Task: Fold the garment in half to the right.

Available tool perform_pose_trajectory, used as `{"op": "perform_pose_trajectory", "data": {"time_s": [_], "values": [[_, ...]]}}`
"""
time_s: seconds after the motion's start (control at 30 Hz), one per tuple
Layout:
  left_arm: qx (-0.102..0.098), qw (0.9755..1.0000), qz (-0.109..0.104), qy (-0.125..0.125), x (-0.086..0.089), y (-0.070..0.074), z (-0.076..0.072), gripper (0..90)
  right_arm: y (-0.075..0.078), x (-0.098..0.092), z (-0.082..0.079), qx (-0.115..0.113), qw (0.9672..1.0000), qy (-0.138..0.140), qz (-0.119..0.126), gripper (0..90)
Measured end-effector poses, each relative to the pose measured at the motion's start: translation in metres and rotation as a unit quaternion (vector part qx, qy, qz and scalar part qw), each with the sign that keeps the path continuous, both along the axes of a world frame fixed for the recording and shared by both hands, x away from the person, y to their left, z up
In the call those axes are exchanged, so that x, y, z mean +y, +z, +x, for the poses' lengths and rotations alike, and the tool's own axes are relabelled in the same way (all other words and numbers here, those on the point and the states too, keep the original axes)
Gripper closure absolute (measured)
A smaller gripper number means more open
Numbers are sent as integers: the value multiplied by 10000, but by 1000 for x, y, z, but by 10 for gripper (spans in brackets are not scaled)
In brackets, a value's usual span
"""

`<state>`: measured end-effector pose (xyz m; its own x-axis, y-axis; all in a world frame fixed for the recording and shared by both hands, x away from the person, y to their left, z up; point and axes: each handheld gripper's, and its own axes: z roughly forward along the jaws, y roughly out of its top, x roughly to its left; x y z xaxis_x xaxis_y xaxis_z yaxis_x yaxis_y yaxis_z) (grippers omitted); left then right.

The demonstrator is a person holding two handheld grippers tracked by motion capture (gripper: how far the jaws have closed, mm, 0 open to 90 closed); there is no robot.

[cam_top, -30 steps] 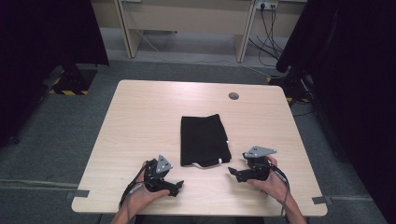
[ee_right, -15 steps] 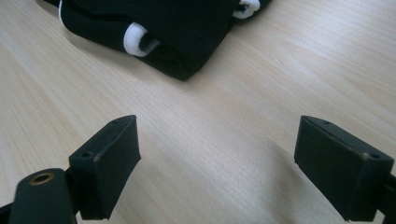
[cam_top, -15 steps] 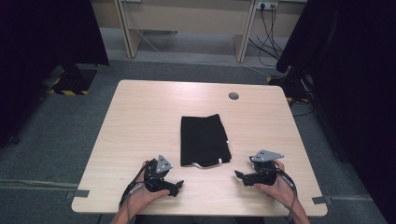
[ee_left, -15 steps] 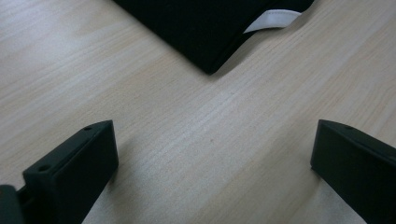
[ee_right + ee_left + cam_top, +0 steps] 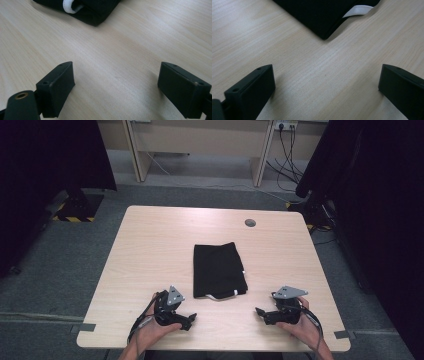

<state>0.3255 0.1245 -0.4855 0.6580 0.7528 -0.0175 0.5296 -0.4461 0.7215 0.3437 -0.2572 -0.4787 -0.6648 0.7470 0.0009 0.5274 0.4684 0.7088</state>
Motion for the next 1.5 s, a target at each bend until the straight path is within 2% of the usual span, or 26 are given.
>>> {"op": "perform_pose_trajectory", "data": {"time_s": [1.07, 1.5], "values": [[-1, 10000, 0, 2, 0, 0, 0, 0, 0, -20, -29, -7, 10000, -78, 5, 139], [-2, 10000, -1, 4, 0, 0, 0, 0, 0, -23, -33, -3, 10000, -72, 8, 138]]}}
